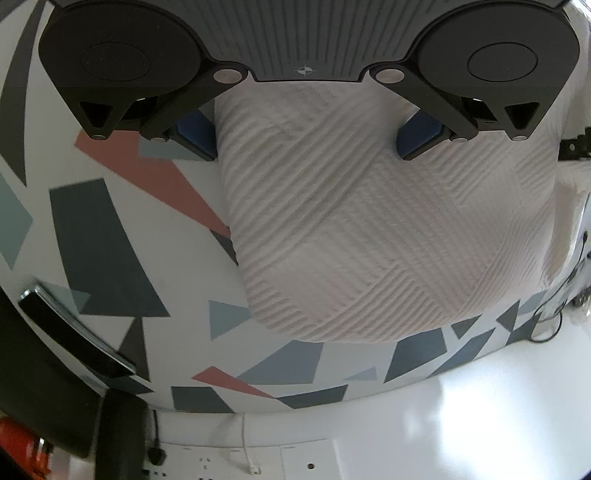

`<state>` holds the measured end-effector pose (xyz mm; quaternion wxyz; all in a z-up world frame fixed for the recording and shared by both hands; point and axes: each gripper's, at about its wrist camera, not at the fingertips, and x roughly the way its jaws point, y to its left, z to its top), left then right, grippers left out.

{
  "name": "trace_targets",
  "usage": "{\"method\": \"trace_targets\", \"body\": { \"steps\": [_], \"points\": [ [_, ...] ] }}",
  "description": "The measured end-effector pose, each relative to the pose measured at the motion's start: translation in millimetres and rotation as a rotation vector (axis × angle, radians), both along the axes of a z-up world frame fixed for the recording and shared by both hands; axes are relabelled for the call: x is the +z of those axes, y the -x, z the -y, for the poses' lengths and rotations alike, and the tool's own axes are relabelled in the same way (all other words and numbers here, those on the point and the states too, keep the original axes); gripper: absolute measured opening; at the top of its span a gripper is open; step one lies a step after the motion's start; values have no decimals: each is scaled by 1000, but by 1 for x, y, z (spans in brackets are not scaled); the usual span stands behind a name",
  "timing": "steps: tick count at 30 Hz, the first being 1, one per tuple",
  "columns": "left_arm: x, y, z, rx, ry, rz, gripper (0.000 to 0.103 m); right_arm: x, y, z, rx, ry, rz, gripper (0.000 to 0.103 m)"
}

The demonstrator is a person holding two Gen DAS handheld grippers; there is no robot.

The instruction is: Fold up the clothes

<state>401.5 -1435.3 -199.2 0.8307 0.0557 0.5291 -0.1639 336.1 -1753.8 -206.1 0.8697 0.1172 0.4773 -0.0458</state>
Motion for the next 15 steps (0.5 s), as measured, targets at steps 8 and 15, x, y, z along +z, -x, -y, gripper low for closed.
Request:
{"method": "trace_targets", "body": {
  "steps": [8,15],
  "points": [
    [0,0,0,-10,-8,9,103,-2,-2,-3,8,14,12,102],
    [1,-5,-5,-77,-17,-12,103,-1,0,-2,25,11,11,102]
  ]
}}
